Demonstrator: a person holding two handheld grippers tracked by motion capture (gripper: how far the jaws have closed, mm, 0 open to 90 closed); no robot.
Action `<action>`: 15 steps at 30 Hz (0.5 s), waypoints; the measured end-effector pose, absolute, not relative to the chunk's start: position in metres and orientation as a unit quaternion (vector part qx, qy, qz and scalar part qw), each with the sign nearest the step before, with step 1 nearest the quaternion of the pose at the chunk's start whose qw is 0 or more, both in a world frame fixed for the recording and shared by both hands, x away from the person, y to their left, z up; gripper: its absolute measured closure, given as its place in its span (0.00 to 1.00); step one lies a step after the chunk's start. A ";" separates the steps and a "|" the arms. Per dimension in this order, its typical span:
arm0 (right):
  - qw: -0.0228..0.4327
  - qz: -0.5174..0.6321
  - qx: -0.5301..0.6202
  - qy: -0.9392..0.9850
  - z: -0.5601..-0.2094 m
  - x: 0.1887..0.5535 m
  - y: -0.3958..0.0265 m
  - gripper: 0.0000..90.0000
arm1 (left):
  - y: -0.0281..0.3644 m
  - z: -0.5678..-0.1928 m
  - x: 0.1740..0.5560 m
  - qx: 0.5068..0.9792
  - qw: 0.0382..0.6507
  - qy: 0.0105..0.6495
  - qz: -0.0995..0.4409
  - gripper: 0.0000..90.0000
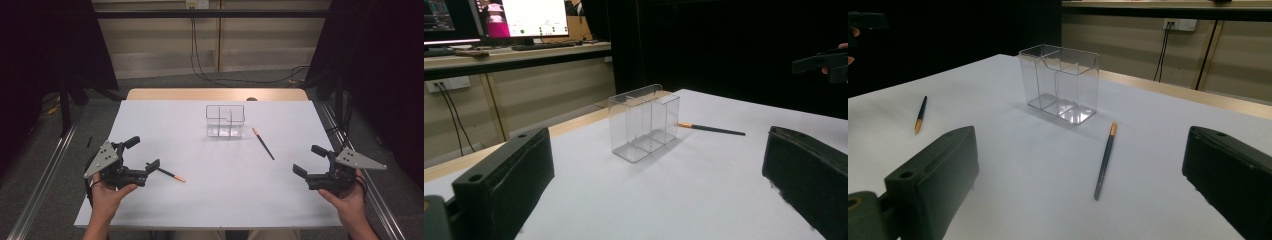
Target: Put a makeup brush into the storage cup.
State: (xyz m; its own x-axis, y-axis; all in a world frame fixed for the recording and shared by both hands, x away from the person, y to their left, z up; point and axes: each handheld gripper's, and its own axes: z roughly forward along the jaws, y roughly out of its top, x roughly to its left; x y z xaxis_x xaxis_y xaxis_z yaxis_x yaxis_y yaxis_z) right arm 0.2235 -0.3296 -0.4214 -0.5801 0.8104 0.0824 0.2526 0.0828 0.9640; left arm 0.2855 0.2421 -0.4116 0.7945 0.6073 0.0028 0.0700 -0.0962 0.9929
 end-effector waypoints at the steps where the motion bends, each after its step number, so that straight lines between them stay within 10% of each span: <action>1: 0.249 0.557 0.384 0.693 -0.422 0.224 -0.329 0.01 | 0.241 -0.412 0.286 0.710 0.628 0.236 0.214 0.00; 15: 0.250 0.558 0.383 0.693 -0.421 0.223 -0.329 0.01 | 0.229 -0.409 0.300 0.721 0.621 0.225 0.209 0.00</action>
